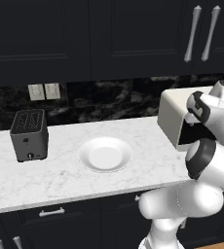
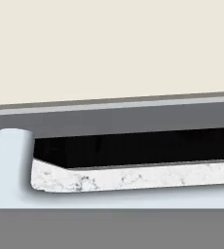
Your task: Pick up the kebab skewer and baguette bread, and place them inside the toaster oven. Close the toaster oven door and start by setting the timer.
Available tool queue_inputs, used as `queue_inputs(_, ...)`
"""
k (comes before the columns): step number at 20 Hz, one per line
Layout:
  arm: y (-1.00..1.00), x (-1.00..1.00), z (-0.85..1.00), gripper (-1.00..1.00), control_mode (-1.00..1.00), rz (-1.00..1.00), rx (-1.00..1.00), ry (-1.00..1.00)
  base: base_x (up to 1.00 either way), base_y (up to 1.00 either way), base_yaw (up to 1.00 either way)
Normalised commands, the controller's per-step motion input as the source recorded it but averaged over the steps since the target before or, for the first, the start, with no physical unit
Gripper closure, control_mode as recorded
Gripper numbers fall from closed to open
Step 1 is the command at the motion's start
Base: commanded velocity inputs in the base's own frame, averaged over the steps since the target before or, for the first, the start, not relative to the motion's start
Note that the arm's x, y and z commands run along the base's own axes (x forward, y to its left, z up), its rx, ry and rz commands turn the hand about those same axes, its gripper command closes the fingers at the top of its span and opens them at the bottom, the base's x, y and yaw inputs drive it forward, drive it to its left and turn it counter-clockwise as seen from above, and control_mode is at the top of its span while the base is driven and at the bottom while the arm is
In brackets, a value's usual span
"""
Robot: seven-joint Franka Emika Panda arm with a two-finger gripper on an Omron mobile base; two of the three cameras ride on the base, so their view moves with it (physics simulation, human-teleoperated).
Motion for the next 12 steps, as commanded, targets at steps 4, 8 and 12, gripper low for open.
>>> queue_inputs(4,0.0,-0.01,-0.14,-1.0,-1.0,0.0,0.0,0.01,0.0,0.0,0.0)
queue_inputs(8,0.0,-0.41,-0.26,-1.0,-1.0,0.0,0.0,0.0,0.0,0.0,0.0)
queue_inputs(12,0.0,-0.23,-0.1,-1.0,-1.0,0.0,0.0,0.0,0.0,0.0,0.0)
